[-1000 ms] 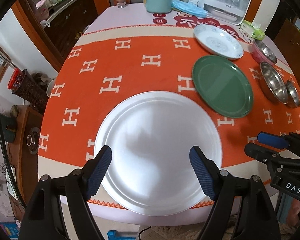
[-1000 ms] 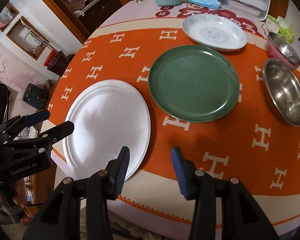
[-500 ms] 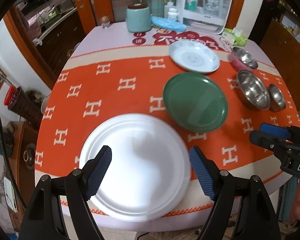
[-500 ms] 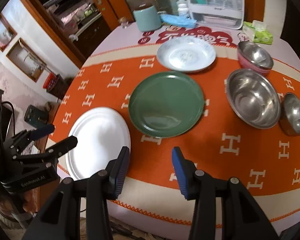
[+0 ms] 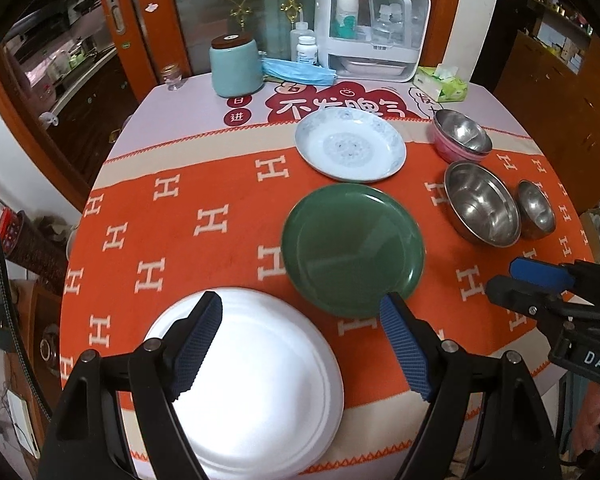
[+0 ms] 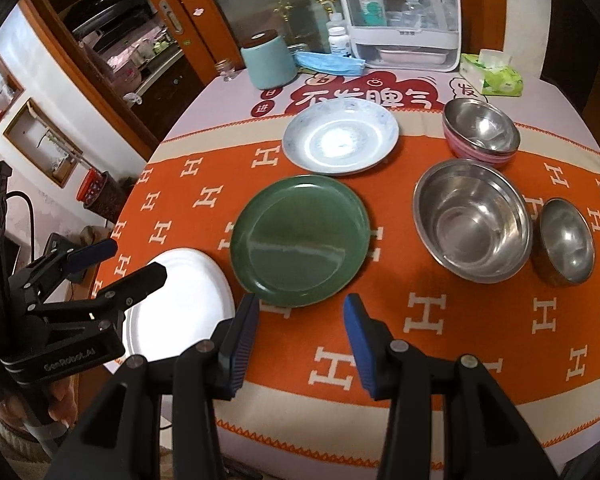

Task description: Organize plates and bowls

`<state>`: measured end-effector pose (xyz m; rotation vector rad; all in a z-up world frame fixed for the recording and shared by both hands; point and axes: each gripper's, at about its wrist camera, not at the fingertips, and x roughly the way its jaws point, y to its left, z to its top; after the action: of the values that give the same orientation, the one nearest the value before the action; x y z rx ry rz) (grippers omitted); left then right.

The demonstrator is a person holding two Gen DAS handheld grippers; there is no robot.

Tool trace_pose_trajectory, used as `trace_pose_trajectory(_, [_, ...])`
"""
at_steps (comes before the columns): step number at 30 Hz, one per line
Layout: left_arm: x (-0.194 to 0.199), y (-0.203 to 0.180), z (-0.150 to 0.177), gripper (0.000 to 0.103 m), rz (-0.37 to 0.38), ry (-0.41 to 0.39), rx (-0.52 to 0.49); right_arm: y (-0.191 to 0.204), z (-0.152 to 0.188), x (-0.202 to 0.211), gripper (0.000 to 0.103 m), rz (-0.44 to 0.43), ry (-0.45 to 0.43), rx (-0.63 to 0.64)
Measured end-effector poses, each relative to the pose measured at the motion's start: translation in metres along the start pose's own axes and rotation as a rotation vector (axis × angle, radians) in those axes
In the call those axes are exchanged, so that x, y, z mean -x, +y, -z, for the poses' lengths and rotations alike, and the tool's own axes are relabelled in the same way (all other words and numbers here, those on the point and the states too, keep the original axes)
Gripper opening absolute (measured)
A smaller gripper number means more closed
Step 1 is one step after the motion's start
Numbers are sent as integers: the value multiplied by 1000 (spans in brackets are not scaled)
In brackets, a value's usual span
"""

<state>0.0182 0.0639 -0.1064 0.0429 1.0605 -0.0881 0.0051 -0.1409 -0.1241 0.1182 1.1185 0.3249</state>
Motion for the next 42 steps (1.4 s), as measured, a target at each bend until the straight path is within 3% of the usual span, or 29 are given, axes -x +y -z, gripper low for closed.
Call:
trace_pose_trajectory(19, [-99,26,-59,80,35,105,20,-49,-39,-38,44,83,-12,-186])
trace_pose_trajectory(37, [-178,31,-67,80,99,244,4,-58,-29,-124,44,66,156,-264])
trace_pose_trajectory(42, [-191,35,-64,67,142,287,20,-65,-25,-134,44,52,182,-292])
